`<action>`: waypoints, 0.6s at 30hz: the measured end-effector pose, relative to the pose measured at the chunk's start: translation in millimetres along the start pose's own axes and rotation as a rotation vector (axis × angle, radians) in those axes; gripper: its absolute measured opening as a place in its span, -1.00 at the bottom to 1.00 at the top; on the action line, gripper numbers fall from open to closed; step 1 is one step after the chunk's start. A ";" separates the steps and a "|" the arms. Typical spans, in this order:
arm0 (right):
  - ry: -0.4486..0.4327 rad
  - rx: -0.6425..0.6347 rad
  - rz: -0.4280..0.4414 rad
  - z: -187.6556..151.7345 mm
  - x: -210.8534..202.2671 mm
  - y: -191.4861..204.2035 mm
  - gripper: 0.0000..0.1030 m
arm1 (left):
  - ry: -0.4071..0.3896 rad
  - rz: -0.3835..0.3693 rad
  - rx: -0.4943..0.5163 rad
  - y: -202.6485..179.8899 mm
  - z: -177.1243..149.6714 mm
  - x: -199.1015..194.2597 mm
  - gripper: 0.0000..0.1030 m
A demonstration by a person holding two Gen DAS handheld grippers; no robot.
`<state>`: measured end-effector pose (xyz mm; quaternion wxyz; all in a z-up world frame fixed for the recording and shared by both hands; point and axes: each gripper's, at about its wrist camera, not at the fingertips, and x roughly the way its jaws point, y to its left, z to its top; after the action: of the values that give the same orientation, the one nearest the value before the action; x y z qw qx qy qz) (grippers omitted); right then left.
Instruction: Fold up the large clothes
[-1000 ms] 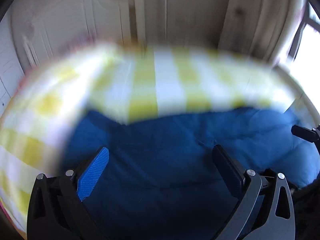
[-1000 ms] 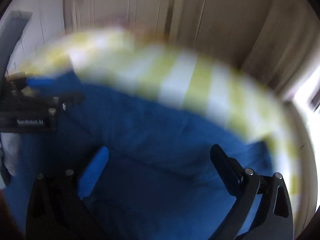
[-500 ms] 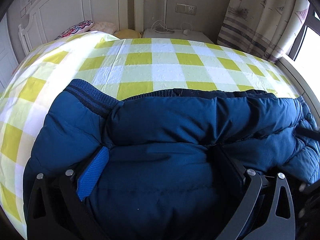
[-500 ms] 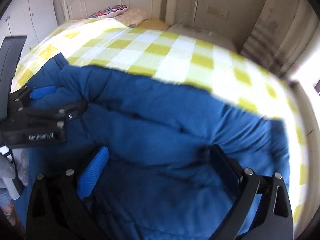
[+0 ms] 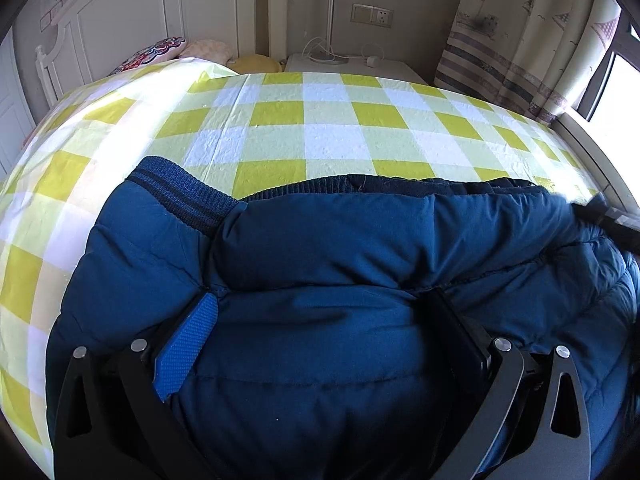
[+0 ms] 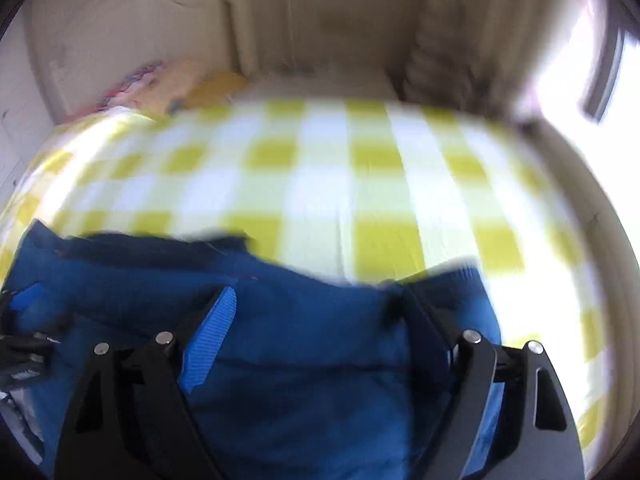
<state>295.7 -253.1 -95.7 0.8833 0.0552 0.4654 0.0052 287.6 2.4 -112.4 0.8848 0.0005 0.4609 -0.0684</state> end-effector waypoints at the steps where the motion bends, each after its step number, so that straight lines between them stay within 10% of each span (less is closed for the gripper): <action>1: 0.004 0.065 0.070 -2.4 3.0 -13.8 0.64 | 0.002 -0.004 -0.002 0.0 -0.1 -0.1 0.91; 9: -0.047 0.084 0.075 -7.7 -1.1 -18.3 0.62 | 0.031 -0.058 0.011 -24.3 24.5 -24.4 0.91; 13: -0.048 0.086 0.078 -7.0 -0.2 -16.7 0.62 | -0.091 0.049 0.163 -79.8 41.5 -25.4 0.91; 18: -0.053 0.096 0.093 -8.0 0.2 -18.0 0.62 | 0.015 0.113 0.148 -81.9 48.3 30.6 0.91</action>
<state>288.5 -270.2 -102.2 0.8904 0.1190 0.4387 0.0225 334.3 -85.6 -104.5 0.8814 0.0924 0.4602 -0.0523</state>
